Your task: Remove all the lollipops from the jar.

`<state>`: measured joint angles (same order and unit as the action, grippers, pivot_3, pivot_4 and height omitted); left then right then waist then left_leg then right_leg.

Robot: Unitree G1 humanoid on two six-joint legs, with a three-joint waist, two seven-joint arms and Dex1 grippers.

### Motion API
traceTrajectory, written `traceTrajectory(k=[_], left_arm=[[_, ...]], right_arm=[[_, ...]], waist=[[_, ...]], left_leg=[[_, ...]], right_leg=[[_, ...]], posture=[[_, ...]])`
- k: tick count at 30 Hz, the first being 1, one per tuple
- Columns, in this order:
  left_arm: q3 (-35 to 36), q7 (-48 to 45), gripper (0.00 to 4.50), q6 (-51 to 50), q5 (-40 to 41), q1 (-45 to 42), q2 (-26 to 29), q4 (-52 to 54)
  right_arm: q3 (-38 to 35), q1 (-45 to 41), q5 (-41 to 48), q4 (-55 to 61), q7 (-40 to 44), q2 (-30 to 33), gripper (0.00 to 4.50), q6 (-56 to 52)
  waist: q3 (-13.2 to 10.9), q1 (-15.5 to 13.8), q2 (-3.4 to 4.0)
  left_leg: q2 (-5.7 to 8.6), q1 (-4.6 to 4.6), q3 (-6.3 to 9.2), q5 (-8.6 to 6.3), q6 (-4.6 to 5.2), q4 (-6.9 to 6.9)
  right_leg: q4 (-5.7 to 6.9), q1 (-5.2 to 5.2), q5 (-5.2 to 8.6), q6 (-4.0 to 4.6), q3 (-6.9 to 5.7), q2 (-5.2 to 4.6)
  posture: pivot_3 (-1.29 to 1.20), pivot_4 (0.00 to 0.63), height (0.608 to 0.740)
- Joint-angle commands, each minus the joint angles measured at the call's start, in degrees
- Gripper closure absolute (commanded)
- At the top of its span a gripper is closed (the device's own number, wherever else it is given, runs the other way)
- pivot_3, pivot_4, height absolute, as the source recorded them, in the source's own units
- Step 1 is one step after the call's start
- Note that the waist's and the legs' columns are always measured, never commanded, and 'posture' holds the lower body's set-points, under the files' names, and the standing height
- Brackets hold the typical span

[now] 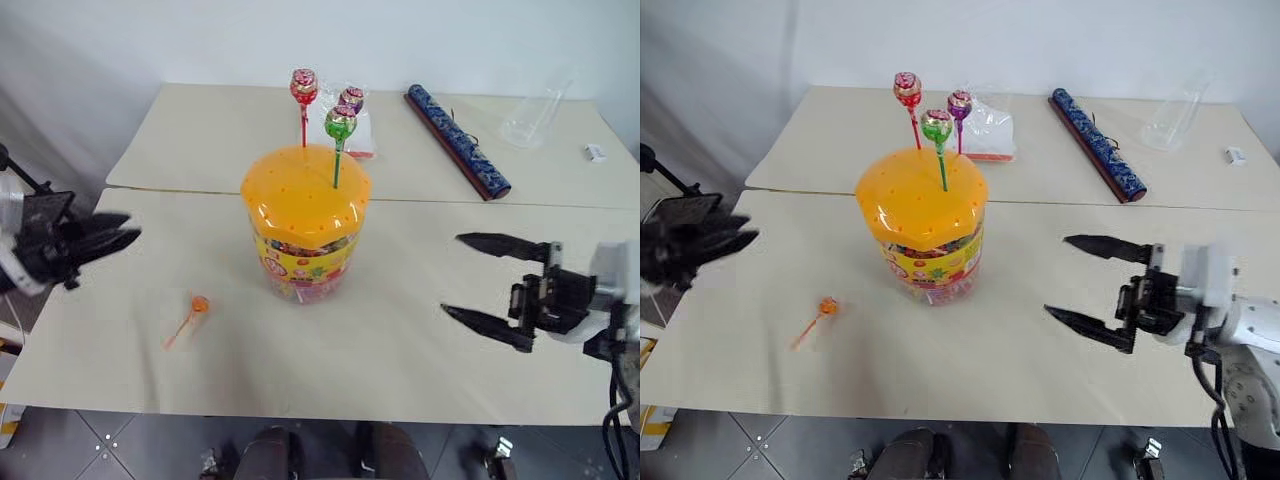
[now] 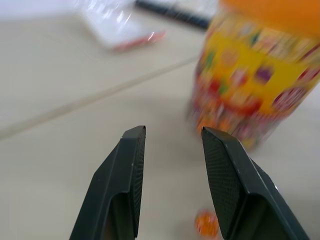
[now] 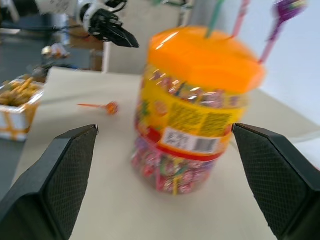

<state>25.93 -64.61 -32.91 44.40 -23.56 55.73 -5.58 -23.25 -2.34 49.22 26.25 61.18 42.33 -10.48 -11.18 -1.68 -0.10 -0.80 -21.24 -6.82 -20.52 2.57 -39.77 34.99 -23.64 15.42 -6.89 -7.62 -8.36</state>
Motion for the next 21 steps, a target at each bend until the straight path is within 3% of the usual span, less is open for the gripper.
traceTrajectory(k=[1,7,13,16,19,21], left_arm=[[-6.6,1.9,2.62,-1.1,1.8,-10.6,-5.9,2.2],[-12.6,7.5,2.62,1.4,-1.2,-30.1,-20.3,-6.7],[-17.9,1.6,2.62,0.6,-4.7,-36.5,-22.3,-12.9],[-19.6,-0.1,3.17,0.5,-6.7,-38.0,-22.2,-15.2],[-20.1,-1.1,4.19,1.0,-8.0,-39.2,-22.8,-17.1],[-19.7,-1.6,4.45,1.5,-8.1,-39.7,-23.4,-17.8]], right_arm=[[-4.7,-0.4,4.1,4.1,-6.7,-1.9,0.00,-0.4],[-8.0,0.4,7.8,9.0,-16.0,-5.2,0.00,-1.1],[-7.0,2.5,7.3,13.9,-21.7,-7.5,0.00,-0.7],[-5.8,2.7,6.3,15.6,-23.8,-8.3,0.00,-0.3],[-5.1,2.8,5.3,16.4,-24.9,-8.8,0.00,0.0],[-4.7,2.9,4.9,16.7,-25.4,-9.0,0.00,0.2]], waist=[[0.0,-0.2,0.00],[0.0,0.1,-0.17],[0.0,1.1,-0.17],[0.0,1.1,-0.17],[0.0,0.8,-0.17],[0.0,0.4,-0.17]], left_leg=[[0.01,-0.03,-0.02,0.01,0.01,-0.07],[0.12,-0.09,-0.06,0.07,0.18,-0.25],[0.05,-0.02,-0.19,0.06,0.13,-0.15],[-0.04,-0.03,-0.16,0.06,0.09,-0.19],[-0.02,-0.04,-0.18,0.05,0.09,-0.25],[-0.03,-0.04,-0.17,0.05,0.09,-0.26]], right_leg=[[0.00,0.00,-0.01,-0.02,0.02,0.00],[-0.02,0.06,-0.09,-0.17,0.08,0.10],[-0.09,0.02,-0.07,-0.14,0.18,0.50],[-0.10,0.02,-0.06,-0.11,0.26,0.65],[-0.15,0.05,-0.06,-0.11,0.37,0.64],[-0.15,0.05,-0.06,-0.11,0.41,0.64]], posture=[[0.00,0.150,0.740],[0.00,0.150,0.740],[0.00,0.150,0.740],[0.00,0.150,0.740],[0.00,0.150,0.740],[0.00,0.150,0.740]])
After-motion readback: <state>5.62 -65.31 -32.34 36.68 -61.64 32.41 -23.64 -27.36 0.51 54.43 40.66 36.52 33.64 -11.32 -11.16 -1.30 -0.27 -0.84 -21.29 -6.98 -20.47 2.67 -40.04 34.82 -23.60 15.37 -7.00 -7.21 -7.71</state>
